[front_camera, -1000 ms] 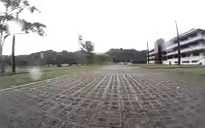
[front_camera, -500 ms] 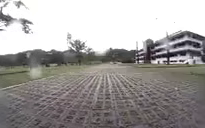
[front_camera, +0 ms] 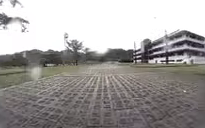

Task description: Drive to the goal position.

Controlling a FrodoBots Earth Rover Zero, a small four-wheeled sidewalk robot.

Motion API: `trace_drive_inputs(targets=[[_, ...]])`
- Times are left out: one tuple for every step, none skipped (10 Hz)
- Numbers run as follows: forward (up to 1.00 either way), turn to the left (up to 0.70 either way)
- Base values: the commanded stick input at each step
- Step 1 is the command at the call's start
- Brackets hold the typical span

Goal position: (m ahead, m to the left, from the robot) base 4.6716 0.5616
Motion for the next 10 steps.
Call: trace_drive_inputs(targets=[[0.70, 0.00], [0.70, 0.00], [0.70, 0.00], [0.70, 0.00], [0.70, 0.00], [0.70, 0.00], [0.70, 0.00], [0.70, 0.00], [0.70, 0.00], [0.70, 0.00]])
